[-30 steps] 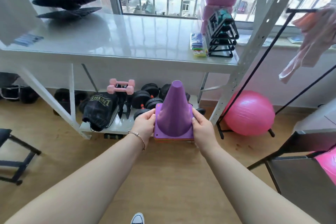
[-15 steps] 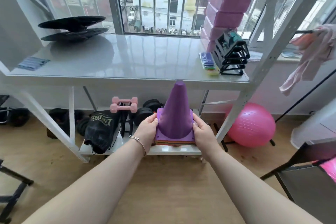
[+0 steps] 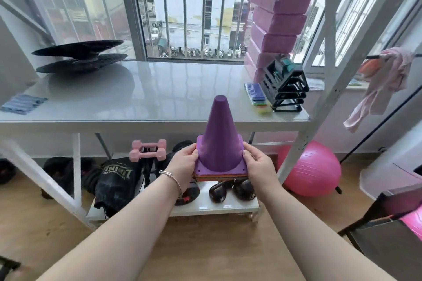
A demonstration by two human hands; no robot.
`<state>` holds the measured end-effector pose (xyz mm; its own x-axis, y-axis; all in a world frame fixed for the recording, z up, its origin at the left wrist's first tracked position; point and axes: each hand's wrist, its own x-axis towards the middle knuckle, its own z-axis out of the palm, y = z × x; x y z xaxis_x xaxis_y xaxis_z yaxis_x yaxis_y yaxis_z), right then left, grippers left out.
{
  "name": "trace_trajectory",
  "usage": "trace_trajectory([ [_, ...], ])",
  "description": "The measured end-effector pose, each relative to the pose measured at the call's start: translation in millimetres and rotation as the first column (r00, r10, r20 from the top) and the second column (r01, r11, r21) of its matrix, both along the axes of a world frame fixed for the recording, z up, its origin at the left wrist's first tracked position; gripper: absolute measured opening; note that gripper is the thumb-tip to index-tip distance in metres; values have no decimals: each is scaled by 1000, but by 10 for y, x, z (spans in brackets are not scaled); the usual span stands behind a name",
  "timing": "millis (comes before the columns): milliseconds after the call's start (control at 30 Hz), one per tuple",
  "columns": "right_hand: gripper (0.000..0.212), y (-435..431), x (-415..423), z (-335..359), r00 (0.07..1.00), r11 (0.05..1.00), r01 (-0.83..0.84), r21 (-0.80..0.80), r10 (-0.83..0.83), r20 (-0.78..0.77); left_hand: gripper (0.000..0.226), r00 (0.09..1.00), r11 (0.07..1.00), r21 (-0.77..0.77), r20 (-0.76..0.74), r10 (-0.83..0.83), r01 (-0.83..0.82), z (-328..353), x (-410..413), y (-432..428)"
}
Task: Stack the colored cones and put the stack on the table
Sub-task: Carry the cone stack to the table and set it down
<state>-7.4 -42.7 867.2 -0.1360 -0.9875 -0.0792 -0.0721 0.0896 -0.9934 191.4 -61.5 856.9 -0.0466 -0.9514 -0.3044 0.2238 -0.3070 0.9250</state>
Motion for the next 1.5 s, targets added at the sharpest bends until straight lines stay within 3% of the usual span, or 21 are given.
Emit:
trace_trajectory([
  [200, 34, -524, -100, 36, 994, 994, -107, 20, 107, 31, 32, 992, 994, -5, 75, 105, -105, 123, -78, -374],
  [300, 33, -828, -136, 83, 993, 993, -118, 16, 118, 18, 38, 975, 981, -2, 109, 194, -195, 171, -138, -572],
  [400, 28, -1118, -181, 167, 990, 991, -132, -13, 132, -52, 40, 962, 963, 19, 58, 268, -269, 268, -219, -775],
  [667, 29, -1623, -206, 256, 976, 982, -186, -39, 181, -117, 27, 941, 949, -8, 125, 314, -316, 386, -278, -1145],
  [867, 10, -1982, -39, 210, 994, 998, -52, 16, 54, -92, 18, 912, 925, -5, 166, 376, -380, 402, -121, -1569],
  [1167, 14, -2523, 475, 281, 994, 996, 83, 21, -82, -77, 34, 903, 958, -109, 320, 287, -266, 353, 335, -2273],
  [1333, 26, -2784, 758, 342, 986, 989, 149, 16, -147, -83, 24, 902, 959, -161, 330, 277, -235, 393, 566, -2684],
  [1500, 20, -3008, 926, 352, 978, 982, 190, 10, -188, -88, 23, 908, 965, -175, 338, 246, -196, 368, 733, -3018],
])
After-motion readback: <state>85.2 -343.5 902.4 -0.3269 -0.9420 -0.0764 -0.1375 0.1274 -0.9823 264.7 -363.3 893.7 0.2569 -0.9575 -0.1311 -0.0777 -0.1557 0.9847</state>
